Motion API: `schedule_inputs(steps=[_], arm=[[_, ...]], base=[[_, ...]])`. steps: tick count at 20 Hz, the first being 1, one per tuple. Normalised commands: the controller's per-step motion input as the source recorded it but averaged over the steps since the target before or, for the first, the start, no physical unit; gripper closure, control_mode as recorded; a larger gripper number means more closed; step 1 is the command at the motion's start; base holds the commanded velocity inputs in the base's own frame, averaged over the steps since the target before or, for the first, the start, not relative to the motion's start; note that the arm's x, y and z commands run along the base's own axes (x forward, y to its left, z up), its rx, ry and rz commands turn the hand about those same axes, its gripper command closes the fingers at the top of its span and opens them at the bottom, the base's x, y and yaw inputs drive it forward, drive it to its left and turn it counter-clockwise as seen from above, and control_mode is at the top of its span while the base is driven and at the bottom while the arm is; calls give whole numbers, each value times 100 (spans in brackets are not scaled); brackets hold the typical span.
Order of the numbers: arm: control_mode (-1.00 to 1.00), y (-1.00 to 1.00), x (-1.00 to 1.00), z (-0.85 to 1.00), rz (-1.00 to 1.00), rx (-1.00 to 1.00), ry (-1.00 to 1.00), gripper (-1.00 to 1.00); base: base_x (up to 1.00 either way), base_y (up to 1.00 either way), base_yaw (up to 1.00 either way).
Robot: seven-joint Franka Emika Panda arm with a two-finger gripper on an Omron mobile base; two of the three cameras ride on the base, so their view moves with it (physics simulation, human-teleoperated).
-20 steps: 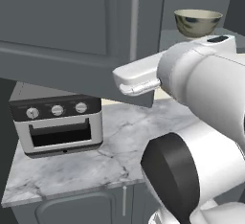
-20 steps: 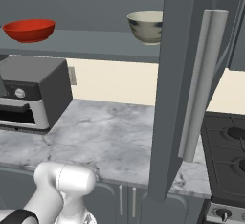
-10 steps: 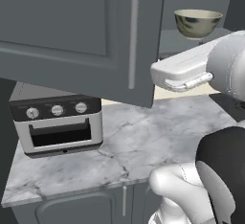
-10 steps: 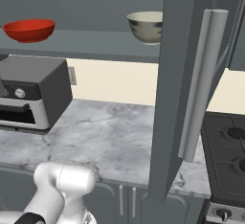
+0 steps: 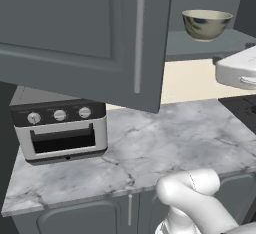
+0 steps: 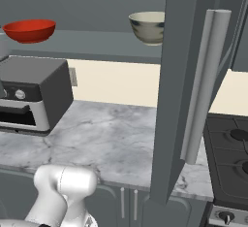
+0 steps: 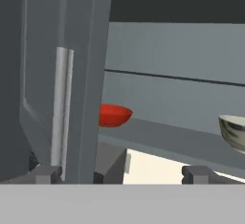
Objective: Move the bowls from the cabinet to the plates on the dining table.
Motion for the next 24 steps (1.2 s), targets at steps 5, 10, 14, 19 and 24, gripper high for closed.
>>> schedule_inputs(steps=[5,10,14,19,24], arm=[[-100,-66,0,0,11,8,0,-100],[-100,-49,6,0,16,8,0,-100],[-100,-28,21,-10,19,8,-2,-100],[-100,-11,28,-16,18,4,-10,-100],[-100,-1,25,-19,16,0,-18,-100]], base=[[0,0,0],[0,0,0],[0,0,0],[0,0,0],[0,0,0]])
